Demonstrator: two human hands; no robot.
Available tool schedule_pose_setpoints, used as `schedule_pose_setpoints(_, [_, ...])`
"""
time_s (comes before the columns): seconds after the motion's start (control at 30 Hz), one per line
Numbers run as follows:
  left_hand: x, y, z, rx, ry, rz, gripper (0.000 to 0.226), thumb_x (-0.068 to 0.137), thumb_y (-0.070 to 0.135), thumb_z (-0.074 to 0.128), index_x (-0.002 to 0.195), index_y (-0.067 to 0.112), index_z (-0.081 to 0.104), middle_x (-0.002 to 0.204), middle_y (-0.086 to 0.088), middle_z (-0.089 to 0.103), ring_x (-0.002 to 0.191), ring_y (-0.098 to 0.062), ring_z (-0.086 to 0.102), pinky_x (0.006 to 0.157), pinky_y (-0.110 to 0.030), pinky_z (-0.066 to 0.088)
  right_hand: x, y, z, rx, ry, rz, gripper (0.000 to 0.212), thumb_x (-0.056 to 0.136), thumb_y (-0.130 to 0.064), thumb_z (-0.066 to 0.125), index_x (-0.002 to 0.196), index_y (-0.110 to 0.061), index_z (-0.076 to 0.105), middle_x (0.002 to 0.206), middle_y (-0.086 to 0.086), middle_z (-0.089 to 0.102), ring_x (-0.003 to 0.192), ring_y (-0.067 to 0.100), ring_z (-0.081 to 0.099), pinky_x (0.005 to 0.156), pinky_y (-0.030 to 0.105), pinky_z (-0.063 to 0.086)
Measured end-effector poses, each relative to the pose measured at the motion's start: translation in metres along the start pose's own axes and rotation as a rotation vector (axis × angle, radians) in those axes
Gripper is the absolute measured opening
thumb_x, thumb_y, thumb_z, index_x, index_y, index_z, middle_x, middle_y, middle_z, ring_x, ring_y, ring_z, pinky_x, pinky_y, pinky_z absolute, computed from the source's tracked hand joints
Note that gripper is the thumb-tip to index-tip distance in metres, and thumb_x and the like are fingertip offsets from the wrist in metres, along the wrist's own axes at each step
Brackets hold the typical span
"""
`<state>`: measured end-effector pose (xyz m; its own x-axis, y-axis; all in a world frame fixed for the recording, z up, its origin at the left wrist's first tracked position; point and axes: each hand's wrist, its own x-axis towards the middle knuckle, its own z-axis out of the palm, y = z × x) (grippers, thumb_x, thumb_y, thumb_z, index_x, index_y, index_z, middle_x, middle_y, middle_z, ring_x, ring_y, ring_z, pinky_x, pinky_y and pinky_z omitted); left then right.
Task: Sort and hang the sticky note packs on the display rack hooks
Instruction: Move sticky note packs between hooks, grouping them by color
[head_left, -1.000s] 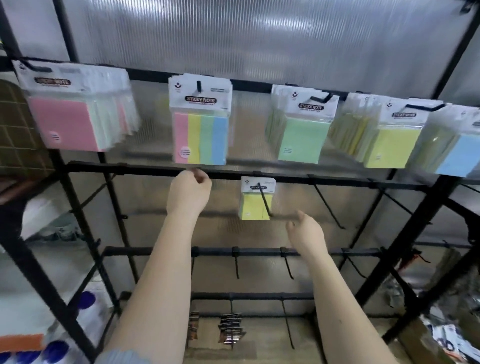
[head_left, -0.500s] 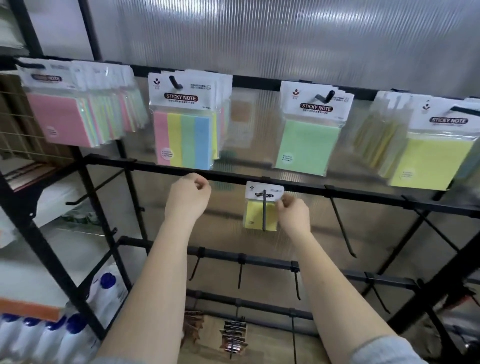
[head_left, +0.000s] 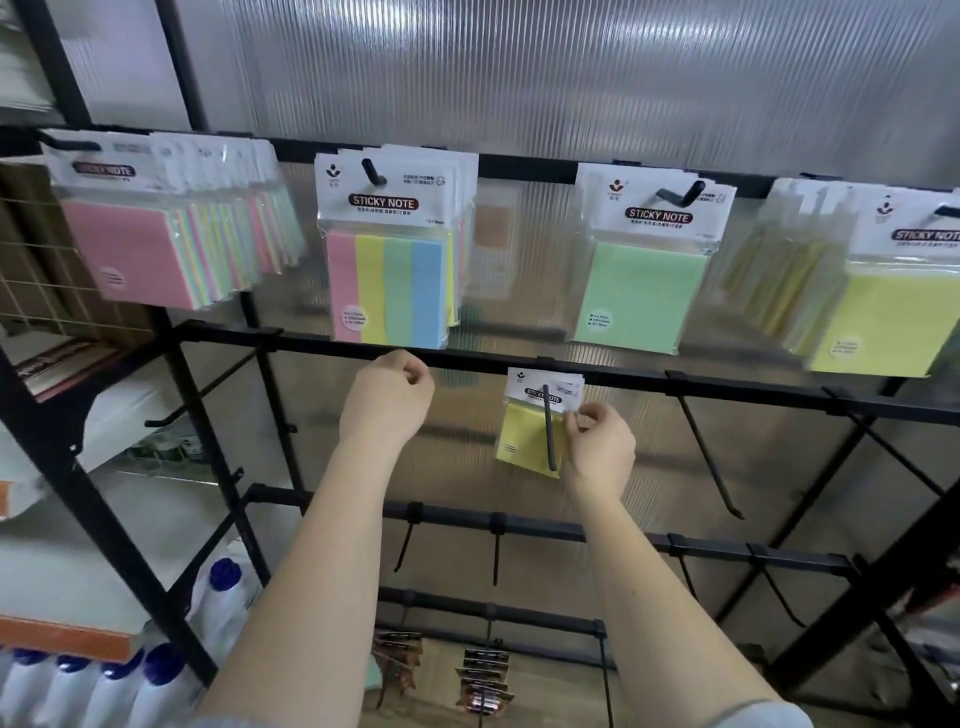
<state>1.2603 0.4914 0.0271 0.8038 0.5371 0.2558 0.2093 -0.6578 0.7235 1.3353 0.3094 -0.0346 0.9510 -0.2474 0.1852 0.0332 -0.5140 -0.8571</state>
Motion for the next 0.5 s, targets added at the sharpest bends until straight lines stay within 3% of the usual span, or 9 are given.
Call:
schedule_pose_setpoints(0.1, [-0.001,0.000,0.000,0.009,-0.018,0.009,0.018,0.093,0.024,0.048,0.101,0.020,0.063,0.104,0.002,0.061,0.089,-0.019,0.059,0.074,-0.033,0.053,0.001,0.000,0.002,0.046,-0.038,0.009,0.021,0.095,-0.027,0.057,0.101,-0.008,0.062,0.097,0.005,0.064,0.087,0.021,0.058,0.073,0.028,0.042])
schedule_pose_setpoints(0.3, [-0.002,0.000,0.000,0.002,-0.035,0.046,0.017,0.093,0.023,0.048,0.101,0.019,0.062,0.099,0.005,0.058,0.090,-0.016,0.056,0.072,-0.030,0.049,0.005,-0.001,-0.004,0.171,-0.157,0.032,0.027,0.098,-0.022,0.051,0.109,-0.003,0.066,0.103,0.009,0.067,0.096,0.022,0.060,0.081,0.027,0.044])
schedule_pose_setpoints(0.5, [-0.002,-0.002,0.003,-0.009,-0.036,0.087,0.016,0.093,0.023,0.049,0.100,0.019,0.062,0.096,0.008,0.053,0.092,-0.015,0.055,0.072,-0.030,0.048,-0.009,-0.005,-0.024,0.049,-0.245,-0.062,0.023,0.101,-0.022,0.040,0.107,-0.011,0.059,0.093,-0.003,0.057,0.078,0.011,0.052,0.058,0.022,0.034])
